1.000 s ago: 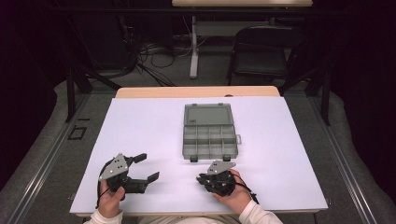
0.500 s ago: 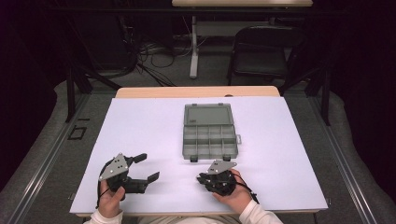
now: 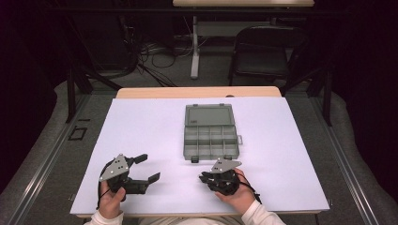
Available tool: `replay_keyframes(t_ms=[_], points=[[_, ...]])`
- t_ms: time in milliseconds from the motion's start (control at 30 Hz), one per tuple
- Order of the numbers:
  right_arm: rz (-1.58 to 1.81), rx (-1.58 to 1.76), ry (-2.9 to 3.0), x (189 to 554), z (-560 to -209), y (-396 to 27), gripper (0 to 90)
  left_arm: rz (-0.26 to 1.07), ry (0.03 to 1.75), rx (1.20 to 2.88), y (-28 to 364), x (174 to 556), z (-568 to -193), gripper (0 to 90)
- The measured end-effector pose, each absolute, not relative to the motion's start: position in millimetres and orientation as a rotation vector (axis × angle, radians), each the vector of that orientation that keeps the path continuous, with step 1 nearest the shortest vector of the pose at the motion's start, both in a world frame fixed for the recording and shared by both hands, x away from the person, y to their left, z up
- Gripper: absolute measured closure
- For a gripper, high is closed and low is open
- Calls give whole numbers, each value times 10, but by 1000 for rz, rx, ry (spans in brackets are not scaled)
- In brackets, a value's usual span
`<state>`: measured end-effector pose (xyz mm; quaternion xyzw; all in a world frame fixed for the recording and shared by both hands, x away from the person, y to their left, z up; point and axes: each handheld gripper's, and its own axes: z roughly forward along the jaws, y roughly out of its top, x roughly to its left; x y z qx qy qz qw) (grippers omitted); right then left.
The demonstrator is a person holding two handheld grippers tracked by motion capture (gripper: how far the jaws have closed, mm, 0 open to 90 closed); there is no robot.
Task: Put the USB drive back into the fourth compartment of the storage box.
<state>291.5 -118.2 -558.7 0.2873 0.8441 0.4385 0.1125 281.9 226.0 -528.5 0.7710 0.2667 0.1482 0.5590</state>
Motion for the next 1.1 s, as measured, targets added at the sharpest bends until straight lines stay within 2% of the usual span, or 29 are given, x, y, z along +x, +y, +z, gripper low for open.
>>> replay_keyframes(t_ms=[1100], points=[[1338,909,2365,2989,-5421,-1415,796,354,633,1815,2265,2816,-5282,156]])
